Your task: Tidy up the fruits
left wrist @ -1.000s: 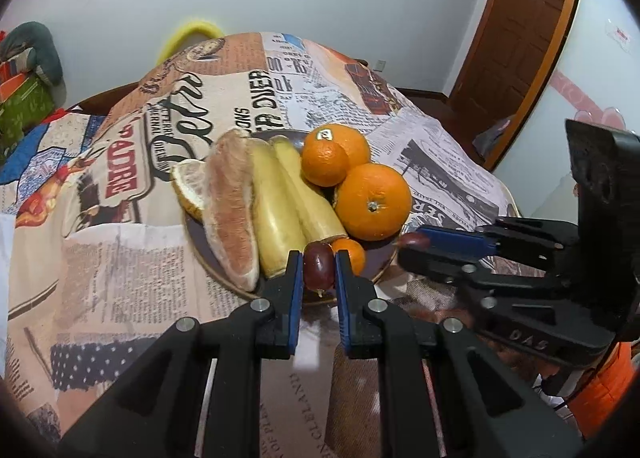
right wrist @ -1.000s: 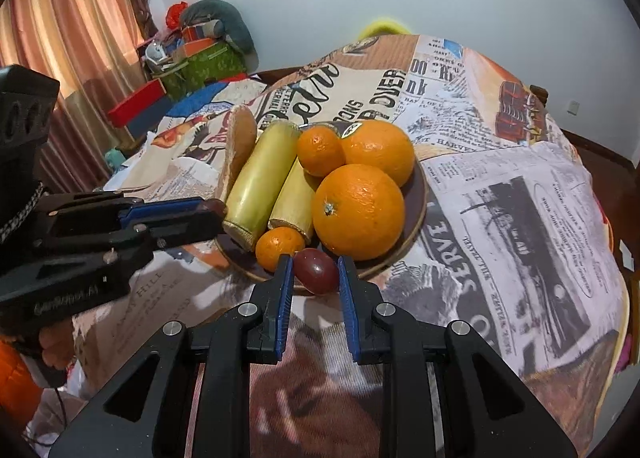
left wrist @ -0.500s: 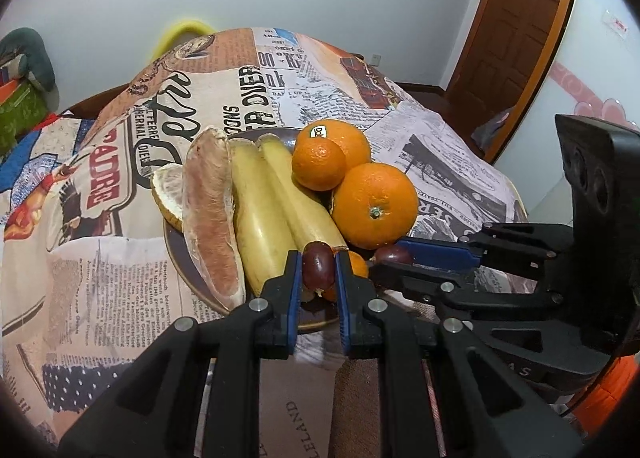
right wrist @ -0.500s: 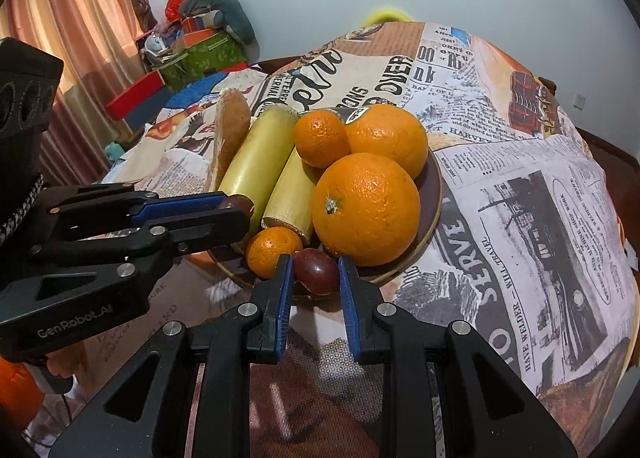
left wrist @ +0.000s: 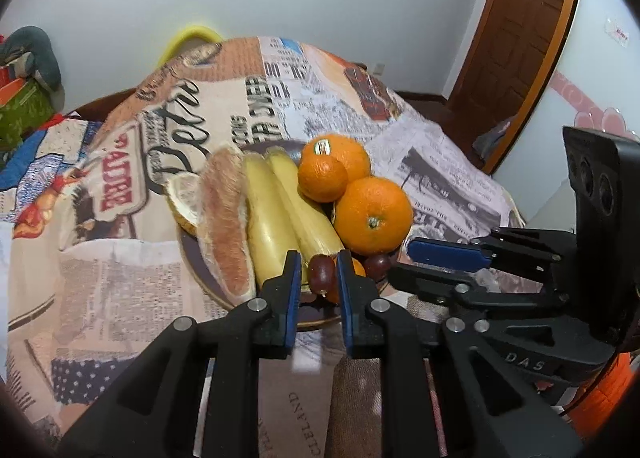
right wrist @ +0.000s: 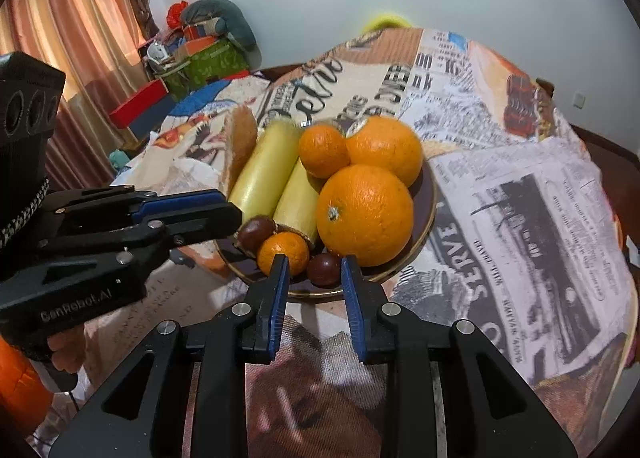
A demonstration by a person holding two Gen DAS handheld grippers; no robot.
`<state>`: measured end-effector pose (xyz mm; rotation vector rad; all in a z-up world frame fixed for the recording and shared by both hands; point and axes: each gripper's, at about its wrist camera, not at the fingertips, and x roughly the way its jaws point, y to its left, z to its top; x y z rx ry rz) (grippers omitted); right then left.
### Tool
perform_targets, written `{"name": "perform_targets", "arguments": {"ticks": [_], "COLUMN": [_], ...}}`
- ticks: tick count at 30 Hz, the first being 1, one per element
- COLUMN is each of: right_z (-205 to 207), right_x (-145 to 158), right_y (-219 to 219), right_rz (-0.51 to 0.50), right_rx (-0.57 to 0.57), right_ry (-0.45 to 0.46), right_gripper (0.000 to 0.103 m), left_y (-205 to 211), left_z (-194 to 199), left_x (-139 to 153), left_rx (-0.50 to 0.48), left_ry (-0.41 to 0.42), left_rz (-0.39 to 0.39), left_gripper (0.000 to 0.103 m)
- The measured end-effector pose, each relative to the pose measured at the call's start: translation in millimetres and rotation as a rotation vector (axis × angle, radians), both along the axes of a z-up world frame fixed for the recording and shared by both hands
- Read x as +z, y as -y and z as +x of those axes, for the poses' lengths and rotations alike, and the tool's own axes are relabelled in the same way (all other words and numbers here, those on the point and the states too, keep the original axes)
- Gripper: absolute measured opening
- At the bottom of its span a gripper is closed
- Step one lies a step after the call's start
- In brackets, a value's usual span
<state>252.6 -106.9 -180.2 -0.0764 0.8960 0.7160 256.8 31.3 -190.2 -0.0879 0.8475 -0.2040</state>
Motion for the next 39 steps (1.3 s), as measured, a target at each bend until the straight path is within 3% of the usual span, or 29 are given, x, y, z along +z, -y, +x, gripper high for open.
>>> {"name": "perform_targets", "arguments": {"ticks": [8,16,20,22,23,25,27,34,39], "right_z": [-36.0,-93.4,-125.2,-141.5,-144.9,-154.2,-159.6,-162.5,-165.7], "right_x": [75.5,156.0,184.7,195.1,197.1,200.3,200.4,195.0,193.5], "right_y": [23.4,50.7,55.6,55.6,55.7,56.5,54.7,49.9,50.8], "right_rz": [0.09,0.212,0.248,0.253,0.256,0.269,0.269,0.26,0.249], "right_rx": [-0.04,-0.118,-0.133,-0.143,-0.145,-0.156,-0.169,-0.203,-0.239], "right_ry": [0.169,0.376,0.471,0.518,0.53,0.555,0.576,0.59,0.602], "right_gripper": [0.024,0.024,0.025,0.028,0.035,0.046,0.052,0.076,0.088], "left_y": [-5.3,4.3,9.2,10.6,11.2,12.0,12.0,9.8,10.0], "left_z": [-47.9,-118.7,-148.5,-162.5,-169.6,-181.0,-190.1,-200.9,-208.1], "left_x": [66.9,150.9,177.3,186.3,190.3,195.0,197.7,199.4,196.9], "left_rx": [0.044,0.065,0.079,0.086,0.09,0.104,0.121,0.158,0.173], "left_ry": [0.161,0.411,0.504,0.541,0.562,0.592,0.617,0.647,0.65], "left_rz": [0.009,0.028,0.045,0.045,0.045,0.048,0.047,0.057,0.05], "left_gripper": [0.017,0.017,0.02,0.031,0.035,0.055,0.063,0.086,0.094]}}
